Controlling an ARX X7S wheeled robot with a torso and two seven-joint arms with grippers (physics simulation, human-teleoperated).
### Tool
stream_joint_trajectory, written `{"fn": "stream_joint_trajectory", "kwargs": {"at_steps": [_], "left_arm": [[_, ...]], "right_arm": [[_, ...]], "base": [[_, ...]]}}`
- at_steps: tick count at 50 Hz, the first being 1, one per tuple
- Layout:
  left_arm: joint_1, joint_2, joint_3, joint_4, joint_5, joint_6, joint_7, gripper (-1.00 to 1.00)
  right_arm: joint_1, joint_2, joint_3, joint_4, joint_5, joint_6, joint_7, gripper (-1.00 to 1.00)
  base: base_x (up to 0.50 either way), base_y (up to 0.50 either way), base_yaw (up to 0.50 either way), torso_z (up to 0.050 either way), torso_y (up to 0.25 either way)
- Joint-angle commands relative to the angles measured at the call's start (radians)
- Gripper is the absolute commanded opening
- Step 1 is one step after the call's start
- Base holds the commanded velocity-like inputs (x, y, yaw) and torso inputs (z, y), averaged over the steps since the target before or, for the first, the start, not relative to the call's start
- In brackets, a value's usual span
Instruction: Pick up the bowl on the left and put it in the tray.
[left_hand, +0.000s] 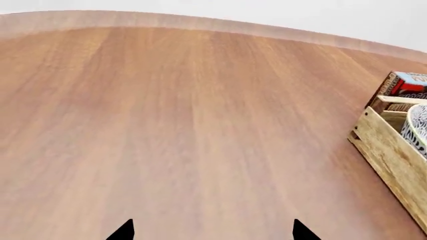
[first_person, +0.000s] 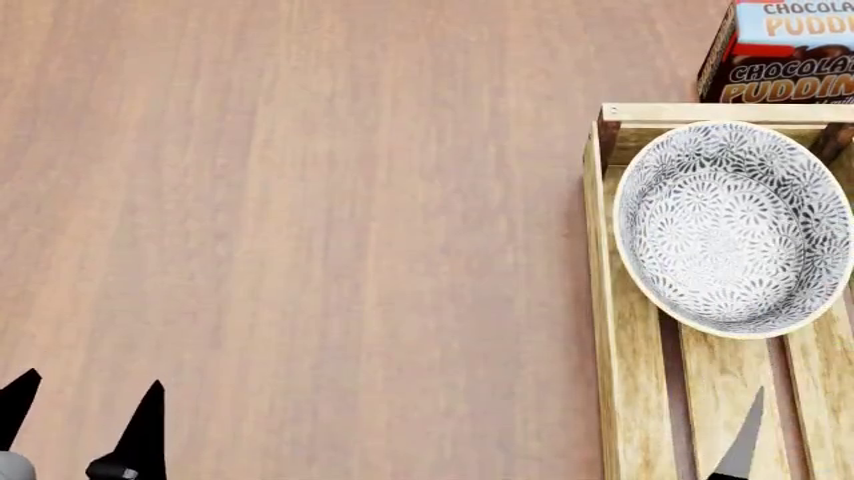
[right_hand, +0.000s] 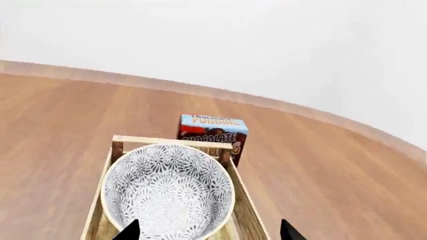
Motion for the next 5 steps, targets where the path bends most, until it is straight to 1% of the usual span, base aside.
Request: {"fn": "stream_joint_trajectory", "kwargs": {"at_steps": [1,2,3,5], "left_arm": [[0.087,0.002,0.013,-0.097,0.059,0.15,0.075,1.0],[0.11,0.006,0.026,-0.122,0.088,0.2,0.098,1.0],[0.121,0.007,0.033,-0.134,0.101,0.227,0.111,1.0],[0.138,0.013,0.044,-0.169,0.13,0.278,0.13,1.0]], "right_arm": [[-0.096,-0.191,-0.066,0.206,0.103,-0.317,-0.124,1.0],[-0.098,-0.21,-0.078,0.232,0.136,-0.342,-0.17,1.0],[-0.103,-0.221,-0.079,0.249,0.147,-0.368,-0.19,1.0],[-0.116,-0.243,-0.093,0.28,0.212,-0.437,-0.277,1.0]], "base": [[0.0,0.0,0.0,0.0,0.0],[0.0,0.0,0.0,0.0,0.0],[0.0,0.0,0.0,0.0,0.0],[0.0,0.0,0.0,0.0,0.0]]}}
